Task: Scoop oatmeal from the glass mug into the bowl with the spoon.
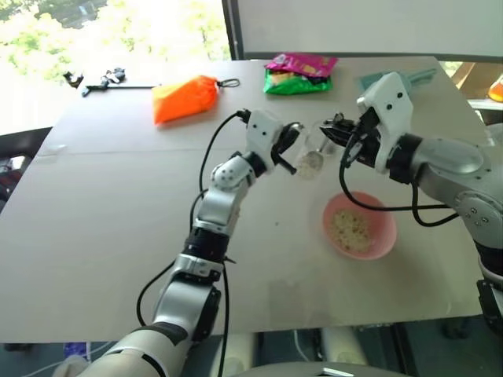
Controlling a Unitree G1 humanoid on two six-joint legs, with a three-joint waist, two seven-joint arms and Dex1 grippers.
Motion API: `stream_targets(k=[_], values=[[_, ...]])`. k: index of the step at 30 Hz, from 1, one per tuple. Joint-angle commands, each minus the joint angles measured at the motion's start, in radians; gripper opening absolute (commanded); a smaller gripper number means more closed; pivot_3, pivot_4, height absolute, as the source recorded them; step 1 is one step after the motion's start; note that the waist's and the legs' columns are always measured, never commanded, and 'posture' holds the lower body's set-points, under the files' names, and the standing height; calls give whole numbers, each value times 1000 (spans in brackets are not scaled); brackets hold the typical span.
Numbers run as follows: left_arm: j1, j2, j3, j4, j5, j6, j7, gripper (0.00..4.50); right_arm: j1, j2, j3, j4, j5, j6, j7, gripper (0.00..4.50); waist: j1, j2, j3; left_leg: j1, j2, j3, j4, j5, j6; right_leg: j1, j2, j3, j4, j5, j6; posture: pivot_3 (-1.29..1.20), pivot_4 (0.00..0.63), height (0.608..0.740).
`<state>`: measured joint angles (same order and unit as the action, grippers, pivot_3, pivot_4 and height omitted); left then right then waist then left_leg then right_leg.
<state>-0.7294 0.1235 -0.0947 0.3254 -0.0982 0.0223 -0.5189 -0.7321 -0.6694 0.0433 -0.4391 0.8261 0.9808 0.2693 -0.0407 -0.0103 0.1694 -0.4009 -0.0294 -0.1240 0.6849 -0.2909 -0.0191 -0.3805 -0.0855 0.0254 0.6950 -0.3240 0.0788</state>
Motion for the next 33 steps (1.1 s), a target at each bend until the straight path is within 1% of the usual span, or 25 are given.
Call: stream_targets(k=[1,5,9,15,19,27,31,33], values=[[-30,-13,-15,-27,10,-50,1,40,-17,33,-117,-6,101,100,-44,0,1,0,0,0,0,0,0,0,0,0,0,0,0,0,0,0,150,740],[-37,-23,-20,-24,14,-54,3,40,-32,83,-209,13,199,182,-106,0,0,0,0,0,0,0,0,0,0,0,0,0,0,0,0,0,150,740],[-36,-25,-22,-11,21,-57,0,40,-71,117,-296,52,261,221,-178,0,-1,0,0,0,0,0,0,0,0,0,0,0,0,0,0,0,150,740],[-36,-19,-22,2,26,-57,1,40,-91,103,-354,73,295,247,-230,0,-2,0,0,0,0,1,0,0,0,0,0,0,0,0,0,0,150,740],[-42,-22,-22,8,26,-54,3,40,-88,121,-385,81,360,266,-277,0,-1,0,0,0,0,1,0,0,0,0,0,0,0,0,0,0,150,740],[-45,-32,-23,6,19,-47,-3,40,-72,143,-417,128,618,278,-429,0,-2,0,0,0,0,2,0,0,0,0,0,0,1,0,0,0,150,740],[-47,-35,-24,6,18,-45,-5,40,-54,130,-402,154,764,242,-528,0,-3,0,0,0,0,2,0,0,0,0,0,0,1,0,0,0,150,740],[-45,-35,-26,13,20,-50,-8,40,-41,120,-391,182,863,203,-593,0,-3,0,0,0,0,3,0,0,0,0,0,0,1,0,0,0,150,740]])
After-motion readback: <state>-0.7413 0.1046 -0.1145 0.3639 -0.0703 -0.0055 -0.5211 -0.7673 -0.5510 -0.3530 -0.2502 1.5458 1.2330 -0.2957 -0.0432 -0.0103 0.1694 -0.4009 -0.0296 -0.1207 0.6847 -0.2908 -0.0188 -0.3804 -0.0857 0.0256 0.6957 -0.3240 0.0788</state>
